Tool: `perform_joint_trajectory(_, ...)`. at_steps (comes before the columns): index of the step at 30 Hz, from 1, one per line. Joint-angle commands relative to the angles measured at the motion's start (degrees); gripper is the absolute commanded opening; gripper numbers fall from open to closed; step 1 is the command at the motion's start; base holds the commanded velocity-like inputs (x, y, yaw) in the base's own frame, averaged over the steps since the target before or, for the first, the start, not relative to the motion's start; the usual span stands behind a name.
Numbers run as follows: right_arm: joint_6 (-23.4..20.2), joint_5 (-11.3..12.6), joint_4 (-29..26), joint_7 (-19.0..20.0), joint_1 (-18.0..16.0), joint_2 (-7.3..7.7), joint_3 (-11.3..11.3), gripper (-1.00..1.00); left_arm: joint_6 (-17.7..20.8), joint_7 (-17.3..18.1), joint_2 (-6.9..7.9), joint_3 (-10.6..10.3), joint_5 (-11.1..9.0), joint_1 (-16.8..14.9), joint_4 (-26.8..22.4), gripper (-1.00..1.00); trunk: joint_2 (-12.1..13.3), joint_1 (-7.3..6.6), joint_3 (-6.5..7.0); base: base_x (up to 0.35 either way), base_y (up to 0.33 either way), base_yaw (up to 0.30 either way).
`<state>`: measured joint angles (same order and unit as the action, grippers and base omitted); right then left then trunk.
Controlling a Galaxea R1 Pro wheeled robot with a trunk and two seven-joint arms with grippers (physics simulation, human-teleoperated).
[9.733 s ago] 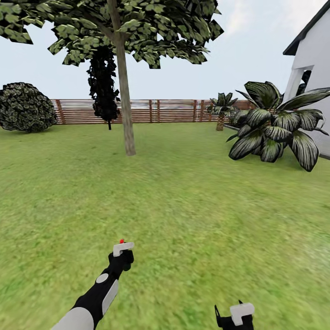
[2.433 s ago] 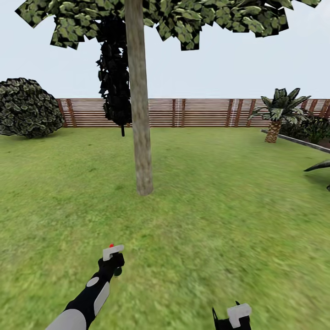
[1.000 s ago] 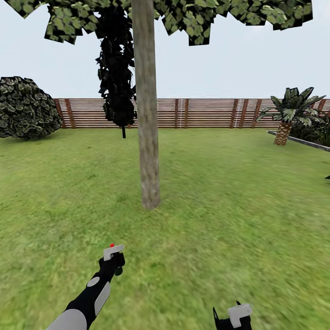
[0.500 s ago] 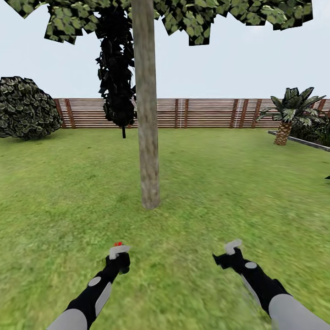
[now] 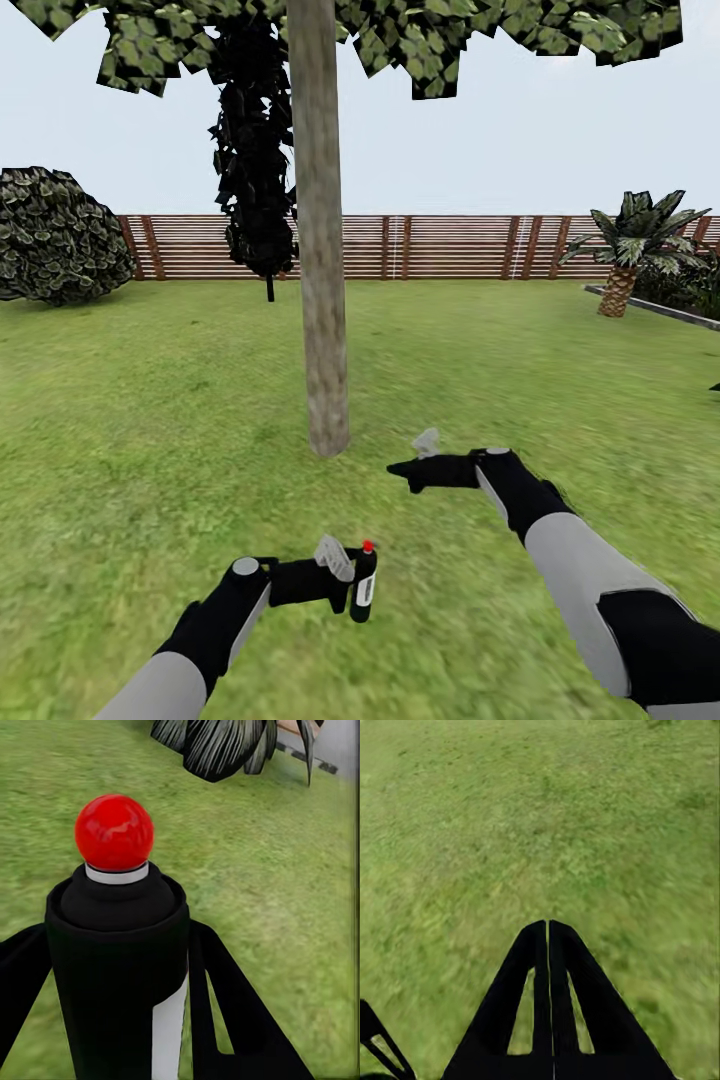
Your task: In the garden, pick up the pesticide atomizer on the floor and spray pesticide onto both trees until each tree trunk is fully covered.
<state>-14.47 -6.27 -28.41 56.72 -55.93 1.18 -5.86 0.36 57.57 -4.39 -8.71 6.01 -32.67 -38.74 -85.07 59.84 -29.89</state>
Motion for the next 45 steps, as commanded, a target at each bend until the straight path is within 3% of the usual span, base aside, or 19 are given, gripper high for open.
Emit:
perform_joint_trajectory(1,-0.6,-0.1,-0.3,0.9,0.0,-1.00,-0.2,-1.00,0.1,0.3,-0.05,0.0,0.3,0.0,-0.1,-1.00,0.0,0.00,-0.06,0.000,0.000,0.000)
perform_joint_trajectory(5,-0.8,-0.1,-0.3,2.2,0.0,-3.55,-0.3,-1.00,0.0,0.3,-0.08,-0.2,0.3,0.0,-0.2,-1.00,0.0,0.00,-0.06,0.000,0.000,0.000)
perform_joint_trajectory(9,-0.7,-0.3,1.2,2.4,0.1,-4.20,-0.3,-1.00,0.1,0.3,-0.06,0.2,0.2,0.0,-0.3,-1.00,0.0,0.00,-0.06,0.000,0.000,0.000)
perform_joint_trajectory(11,-0.6,-0.4,3.8,2.2,0.2,-4.33,-0.2,-1.00,0.1,0.3,-0.04,2.5,0.2,0.0,-0.3,-1.00,0.0,0.00,-0.06,0.000,0.000,0.000)
perform_joint_trajectory(12,-0.5,-0.6,5.5,2.1,0.2,-4.39,-0.2,-1.00,0.0,0.3,-0.04,6.3,0.2,0.0,-0.3,-1.00,0.0,0.00,-0.06,0.000,0.000,0.000)
perform_joint_trajectory(13,-0.4,-0.6,6.4,2.1,0.2,-4.41,-0.2,-1.00,0.0,0.3,-0.06,8.7,0.1,0.0,-0.3,-1.00,0.0,0.00,-0.06,0.000,0.000,0.000)
perform_joint_trajectory(16,-0.3,-0.7,7.9,2.0,0.3,-4.42,-0.2,-1.00,0.1,0.3,-0.08,9.7,0.1,0.0,-0.3,-1.00,0.0,0.00,-0.06,0.000,0.000,0.000)
perform_joint_trajectory(27,0.9,-0.7,11.0,1.8,0.3,-4.54,-0.3,-1.00,0.1,0.3,-0.38,10.1,0.1,0.0,-0.3,-1.00,0.0,0.00,-0.06,0.000,0.000,0.000)
perform_joint_trajectory(33,1.0,-0.7,11.1,1.7,0.3,-5.90,-0.4,-1.00,0.2,0.3,-0.57,10.0,0.1,0.0,-0.3,-1.00,0.0,0.00,-0.06,0.000,0.000,0.000)
perform_joint_trajectory(41,1.0,-0.7,11.6,1.6,0.3,-6.17,-0.3,-1.00,0.2,0.3,-0.61,10.0,0.1,0.0,-0.3,-1.00,0.0,0.00,-0.06,0.000,0.000,0.000)
perform_joint_trajectory(42,1.1,-0.7,11.7,0.8,0.3,-6.18,-0.3,-1.00,0.2,0.3,-0.62,10.0,0.1,0.0,-0.3,-1.00,0.0,0.00,-0.06,0.000,0.000,0.000)
perform_joint_trajectory(43,1.1,-0.7,11.9,-2.6,0.4,-6.29,-0.4,-1.00,0.2,0.3,-0.62,10.0,0.1,0.0,-0.3,-1.00,0.0,0.00,-0.06,0.000,0.000,0.000)
perform_joint_trajectory(45,1.1,-0.7,11.9,-3.1,0.4,-6.38,-0.4,-1.00,0.2,0.3,-0.62,10.0,0.1,0.0,-0.3,-1.00,0.0,0.00,-0.06,0.000,0.000,0.000)
